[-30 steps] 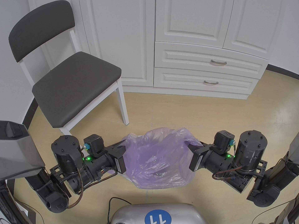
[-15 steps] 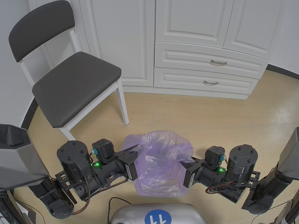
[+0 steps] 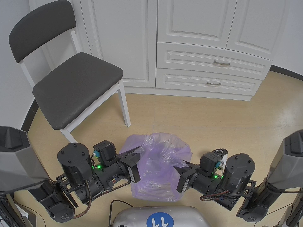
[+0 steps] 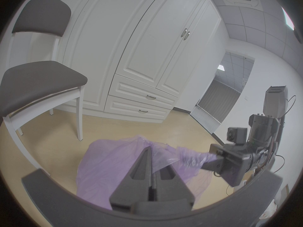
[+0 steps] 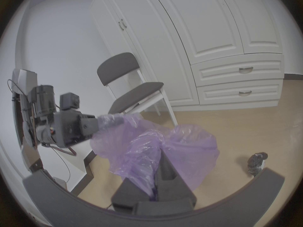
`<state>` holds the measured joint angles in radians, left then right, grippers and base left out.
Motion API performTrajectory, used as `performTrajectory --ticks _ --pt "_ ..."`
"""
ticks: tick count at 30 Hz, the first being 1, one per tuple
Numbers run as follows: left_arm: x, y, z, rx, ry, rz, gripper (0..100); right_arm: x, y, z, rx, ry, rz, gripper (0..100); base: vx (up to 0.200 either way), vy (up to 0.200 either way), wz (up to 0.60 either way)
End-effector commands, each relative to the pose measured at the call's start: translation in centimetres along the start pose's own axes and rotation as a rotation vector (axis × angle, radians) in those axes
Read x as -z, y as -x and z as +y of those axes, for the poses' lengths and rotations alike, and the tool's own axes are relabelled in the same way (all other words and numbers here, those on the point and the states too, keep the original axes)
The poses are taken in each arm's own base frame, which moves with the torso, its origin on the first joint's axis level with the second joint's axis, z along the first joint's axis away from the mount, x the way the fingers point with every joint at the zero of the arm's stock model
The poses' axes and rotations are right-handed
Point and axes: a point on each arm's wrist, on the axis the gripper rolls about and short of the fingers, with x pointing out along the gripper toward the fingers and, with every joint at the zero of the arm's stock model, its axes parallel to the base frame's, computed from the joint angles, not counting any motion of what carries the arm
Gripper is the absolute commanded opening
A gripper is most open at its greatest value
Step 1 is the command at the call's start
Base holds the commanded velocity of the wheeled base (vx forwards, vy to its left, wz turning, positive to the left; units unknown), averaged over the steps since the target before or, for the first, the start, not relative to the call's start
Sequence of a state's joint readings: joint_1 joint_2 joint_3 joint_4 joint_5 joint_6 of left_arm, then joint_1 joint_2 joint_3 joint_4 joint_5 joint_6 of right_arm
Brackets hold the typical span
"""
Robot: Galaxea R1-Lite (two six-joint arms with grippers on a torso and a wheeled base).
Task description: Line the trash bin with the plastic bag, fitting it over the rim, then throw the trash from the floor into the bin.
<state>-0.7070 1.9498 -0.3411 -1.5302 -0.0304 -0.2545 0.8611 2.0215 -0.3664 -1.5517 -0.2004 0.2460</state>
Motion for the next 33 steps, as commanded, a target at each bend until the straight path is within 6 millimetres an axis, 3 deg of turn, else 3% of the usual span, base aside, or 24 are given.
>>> performTrajectory --ticks 1,6,10,13,21,25,33 --pt "-0.9 0.6 -0.3 -0.002 -0.002 -0.033 0 -4.0 1.7 1.1 -0.032 0.028 -0.069 0 0.0 0.0 0.0" --pt "-1.5 0.6 -0.7 0.013 0.001 -0.062 0 -7.8 3.1 2.7 -0.044 0.007 0.045 0 0.0 0.0 0.0" --pt "-3.7 0.4 -1.7 0.033 0.001 -0.118 0 -12.6 3.5 4.1 -0.048 -0.062 0.08 0 0.0 0.0 0.0" --pt "-5.8 0.0 -2.2 0.028 0.004 -0.091 0 -13.6 3.1 4.2 -0.043 -0.132 0.1 0 0.0 0.0 0.0" --pt "-10.0 -2.8 -3.1 -0.01 0.304 0.007 0 -11.6 0.2 2.5 -0.012 -0.266 0.176 0 0.0 0.0 0.0" --pt "-10.0 -3.7 -2.4 -0.042 0.353 0.018 0 -10.0 -1.7 2.5 -0.035 -0.304 0.174 0 0.0 0.0 0.0" --pt "-9.2 -3.4 -2.0 -0.09 0.353 0.035 0 -7.2 -3.7 2.2 -0.052 -0.314 0.174 0 0.0 0.0 0.0"
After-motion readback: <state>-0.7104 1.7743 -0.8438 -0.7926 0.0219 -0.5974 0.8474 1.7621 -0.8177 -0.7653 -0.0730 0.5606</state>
